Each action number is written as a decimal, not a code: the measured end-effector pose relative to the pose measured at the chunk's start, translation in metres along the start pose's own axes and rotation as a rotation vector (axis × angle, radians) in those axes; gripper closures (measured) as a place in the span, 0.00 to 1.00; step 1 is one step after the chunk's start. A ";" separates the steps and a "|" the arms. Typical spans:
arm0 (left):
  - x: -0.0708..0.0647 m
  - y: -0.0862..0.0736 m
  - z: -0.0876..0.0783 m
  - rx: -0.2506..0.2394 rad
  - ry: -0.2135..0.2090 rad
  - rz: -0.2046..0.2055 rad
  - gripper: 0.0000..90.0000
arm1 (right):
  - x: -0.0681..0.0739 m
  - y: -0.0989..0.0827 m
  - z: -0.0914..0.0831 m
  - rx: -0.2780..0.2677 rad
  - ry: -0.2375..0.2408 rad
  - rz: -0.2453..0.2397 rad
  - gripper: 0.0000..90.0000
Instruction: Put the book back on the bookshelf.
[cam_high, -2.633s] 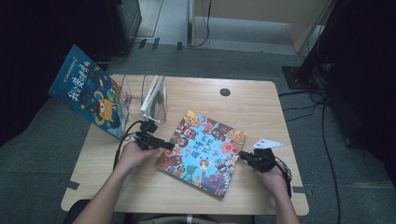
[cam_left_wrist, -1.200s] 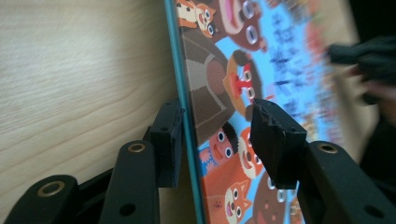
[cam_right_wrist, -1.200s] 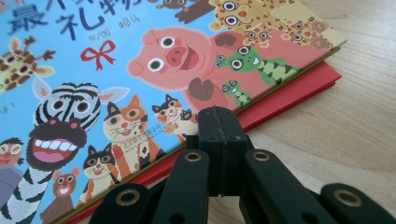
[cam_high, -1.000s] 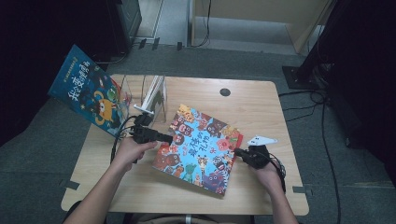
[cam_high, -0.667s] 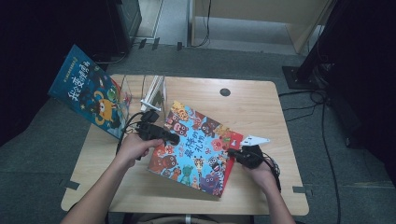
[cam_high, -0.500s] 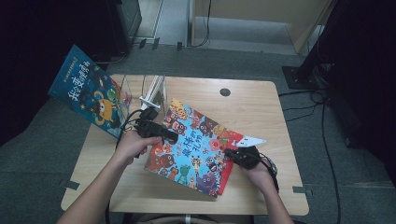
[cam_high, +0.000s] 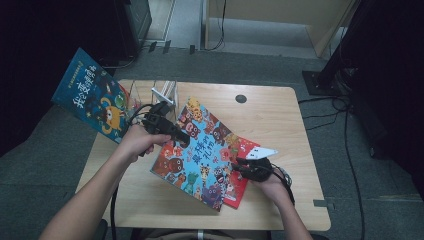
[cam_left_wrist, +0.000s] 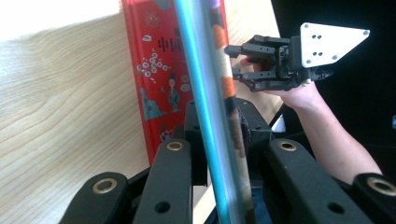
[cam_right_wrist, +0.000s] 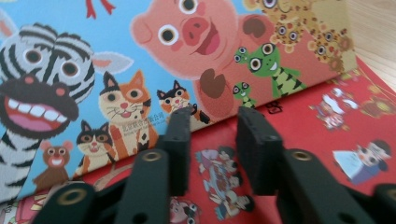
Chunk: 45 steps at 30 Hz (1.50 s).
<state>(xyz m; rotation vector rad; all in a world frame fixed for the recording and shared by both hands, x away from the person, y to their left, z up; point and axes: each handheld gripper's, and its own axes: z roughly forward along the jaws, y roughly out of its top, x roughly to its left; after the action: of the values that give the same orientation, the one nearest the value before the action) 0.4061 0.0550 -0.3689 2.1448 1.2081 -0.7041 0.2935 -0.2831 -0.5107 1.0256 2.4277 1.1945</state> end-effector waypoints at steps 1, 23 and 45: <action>-0.002 0.002 -0.002 0.013 0.006 0.012 0.87 | 0.001 0.000 0.000 0.003 -0.002 -0.005 0.68; -0.031 0.015 -0.048 0.073 0.171 0.045 0.90 | 0.003 0.002 0.003 0.014 -0.022 -0.053 0.55; -0.016 -0.029 -0.114 -0.008 0.203 -0.040 0.90 | -0.008 0.010 0.012 0.013 -0.044 -0.027 0.46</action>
<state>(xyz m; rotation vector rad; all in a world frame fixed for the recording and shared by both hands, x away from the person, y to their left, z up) 0.3919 0.1377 -0.2850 2.2335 1.3590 -0.5066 0.3102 -0.2775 -0.5115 1.0091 2.4114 1.1366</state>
